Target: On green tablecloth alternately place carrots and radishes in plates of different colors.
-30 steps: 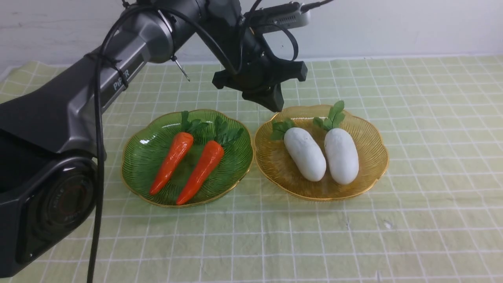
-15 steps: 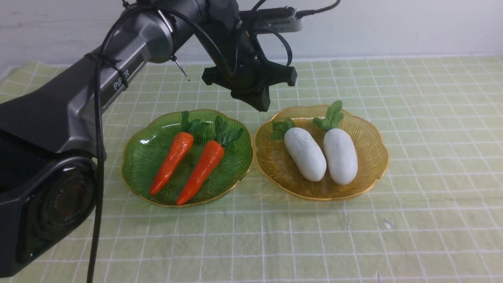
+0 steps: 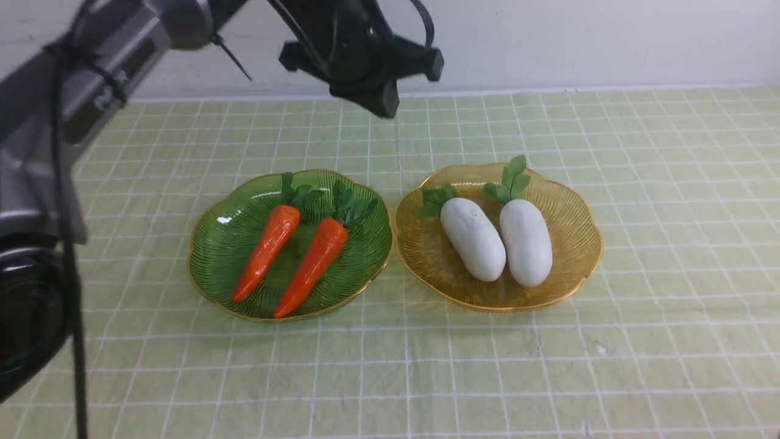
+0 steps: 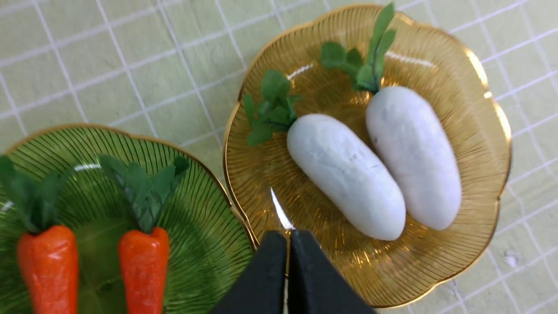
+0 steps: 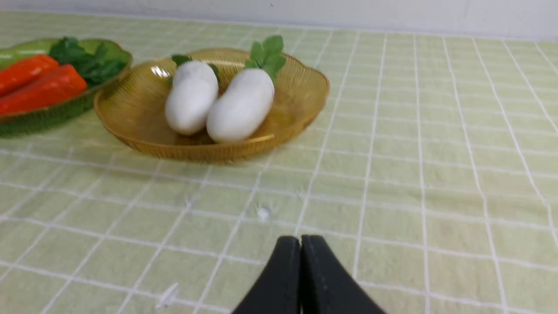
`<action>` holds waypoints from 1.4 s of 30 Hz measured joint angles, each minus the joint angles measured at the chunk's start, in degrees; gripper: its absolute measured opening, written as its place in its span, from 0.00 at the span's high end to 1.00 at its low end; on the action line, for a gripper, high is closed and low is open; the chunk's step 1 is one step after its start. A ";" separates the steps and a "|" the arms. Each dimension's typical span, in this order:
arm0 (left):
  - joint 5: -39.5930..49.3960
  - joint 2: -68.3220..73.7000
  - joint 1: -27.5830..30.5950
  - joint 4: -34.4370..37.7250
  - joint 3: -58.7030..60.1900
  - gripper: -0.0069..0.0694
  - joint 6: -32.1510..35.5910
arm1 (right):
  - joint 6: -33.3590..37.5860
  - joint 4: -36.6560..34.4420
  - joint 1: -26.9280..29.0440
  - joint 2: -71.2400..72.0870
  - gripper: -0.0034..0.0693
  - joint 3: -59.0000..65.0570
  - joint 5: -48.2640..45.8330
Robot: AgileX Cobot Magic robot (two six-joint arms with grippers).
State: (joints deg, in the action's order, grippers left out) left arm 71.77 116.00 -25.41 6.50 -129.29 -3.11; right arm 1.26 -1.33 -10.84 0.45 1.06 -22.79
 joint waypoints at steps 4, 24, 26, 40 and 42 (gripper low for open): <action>0.11 -7.46 0.00 0.00 1.13 0.92 2.34 | 0.00 0.00 2.32 0.00 0.97 0.00 0.09; 0.54 -49.02 0.05 -17.50 39.51 0.92 3.64 | 0.05 0.00 10.41 0.00 0.97 0.00 0.09; 0.54 -52.96 0.05 -17.56 43.29 0.92 2.39 | 0.05 0.00 10.58 0.00 0.97 0.00 0.09; -3.60 -89.06 0.05 -17.56 78.46 0.92 -9.80 | 0.05 0.00 10.62 0.00 0.97 0.00 0.09; -11.17 -95.67 0.05 -18.21 87.60 0.92 -11.38 | 0.05 0.00 10.62 0.00 0.97 0.00 0.09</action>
State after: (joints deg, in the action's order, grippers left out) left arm 60.59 20.33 -25.36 -11.70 -41.70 -14.49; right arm 1.31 -1.33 -0.22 0.45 1.06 -22.71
